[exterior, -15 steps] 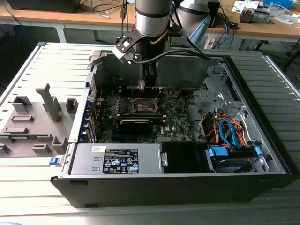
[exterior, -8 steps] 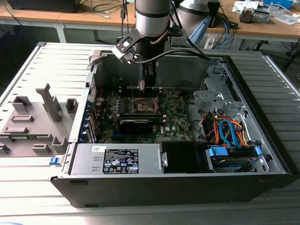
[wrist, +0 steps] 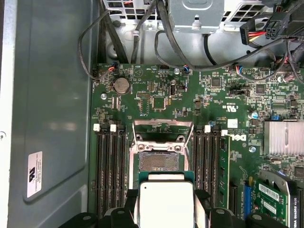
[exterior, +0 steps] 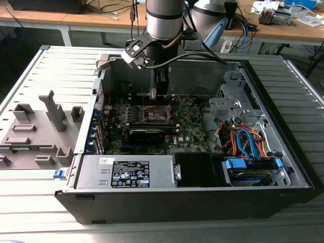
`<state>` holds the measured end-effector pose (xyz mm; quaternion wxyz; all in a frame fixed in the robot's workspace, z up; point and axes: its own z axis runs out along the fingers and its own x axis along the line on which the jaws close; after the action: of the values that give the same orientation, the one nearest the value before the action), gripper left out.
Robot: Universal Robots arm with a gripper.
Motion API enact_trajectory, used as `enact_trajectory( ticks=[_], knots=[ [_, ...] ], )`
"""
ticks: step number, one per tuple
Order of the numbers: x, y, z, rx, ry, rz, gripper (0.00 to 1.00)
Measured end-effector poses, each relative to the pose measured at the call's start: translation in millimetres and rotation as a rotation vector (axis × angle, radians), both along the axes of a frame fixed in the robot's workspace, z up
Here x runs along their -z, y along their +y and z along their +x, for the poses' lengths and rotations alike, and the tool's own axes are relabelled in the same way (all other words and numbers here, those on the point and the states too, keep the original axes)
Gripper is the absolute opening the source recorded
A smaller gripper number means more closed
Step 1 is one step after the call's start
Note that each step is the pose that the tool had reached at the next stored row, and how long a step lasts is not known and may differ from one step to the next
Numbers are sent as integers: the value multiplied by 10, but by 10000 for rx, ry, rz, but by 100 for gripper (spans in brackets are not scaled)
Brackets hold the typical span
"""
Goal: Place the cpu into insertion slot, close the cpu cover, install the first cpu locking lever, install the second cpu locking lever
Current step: 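Place the cpu into insertion slot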
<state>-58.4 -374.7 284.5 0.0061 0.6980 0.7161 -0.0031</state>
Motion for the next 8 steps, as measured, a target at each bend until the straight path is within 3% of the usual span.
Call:
enact_trajectory(
  ticks=[8],
  knots=[
    [14,0,0,0,0,0,55]
  ],
)
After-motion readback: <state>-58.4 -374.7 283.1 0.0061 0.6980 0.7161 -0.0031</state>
